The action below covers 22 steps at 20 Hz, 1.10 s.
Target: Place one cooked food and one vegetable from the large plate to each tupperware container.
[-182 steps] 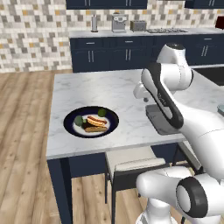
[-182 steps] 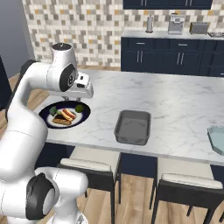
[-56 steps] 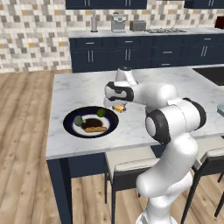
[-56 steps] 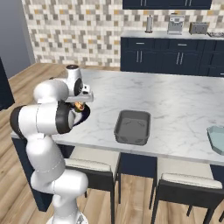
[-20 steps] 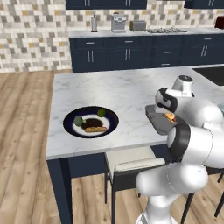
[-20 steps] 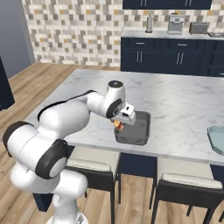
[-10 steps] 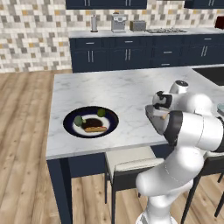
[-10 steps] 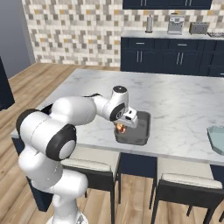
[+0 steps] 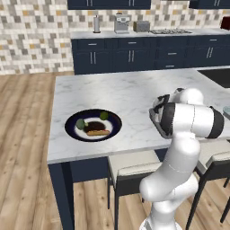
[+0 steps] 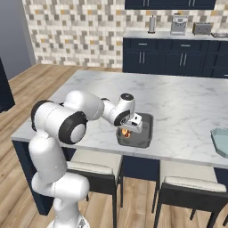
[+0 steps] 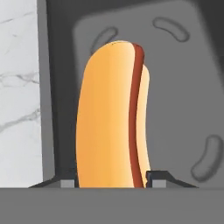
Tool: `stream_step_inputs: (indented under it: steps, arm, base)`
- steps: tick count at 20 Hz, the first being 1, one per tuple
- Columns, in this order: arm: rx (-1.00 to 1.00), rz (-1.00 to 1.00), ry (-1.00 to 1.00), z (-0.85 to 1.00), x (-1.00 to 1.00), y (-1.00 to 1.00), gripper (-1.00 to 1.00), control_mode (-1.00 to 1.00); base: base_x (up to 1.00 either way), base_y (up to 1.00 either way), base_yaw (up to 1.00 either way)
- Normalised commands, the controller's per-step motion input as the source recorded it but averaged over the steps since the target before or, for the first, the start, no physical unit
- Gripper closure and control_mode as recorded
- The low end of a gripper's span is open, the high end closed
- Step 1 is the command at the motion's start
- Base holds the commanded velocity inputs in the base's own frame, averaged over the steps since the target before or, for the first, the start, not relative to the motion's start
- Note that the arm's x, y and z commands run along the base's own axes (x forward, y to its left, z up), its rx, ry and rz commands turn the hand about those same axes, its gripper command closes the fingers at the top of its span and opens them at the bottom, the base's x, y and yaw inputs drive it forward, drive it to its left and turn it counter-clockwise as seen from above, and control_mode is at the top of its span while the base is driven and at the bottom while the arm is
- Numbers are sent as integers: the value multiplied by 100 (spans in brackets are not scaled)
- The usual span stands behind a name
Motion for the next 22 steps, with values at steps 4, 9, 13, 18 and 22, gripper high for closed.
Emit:
stream_step_inputs:
  steps: [4, 9, 13, 18, 22]
  arm:
    - [0, 4, 5, -46, 38, -8, 100, -100]
    - [0, 1, 9, -47, 28, 0, -100, -100]
    - [1, 0, 7, 4, -2, 0, -100, -100]
    - [0, 0, -4, 50, -27, -2, -100, -100]
    - [2, 0, -8, 79, -51, 5, -100, -100]
  base:
    - [0, 0, 0]
    - [0, 0, 0]
    - [0, 0, 0]
    - [0, 0, 0]
    - [0, 0, 0]
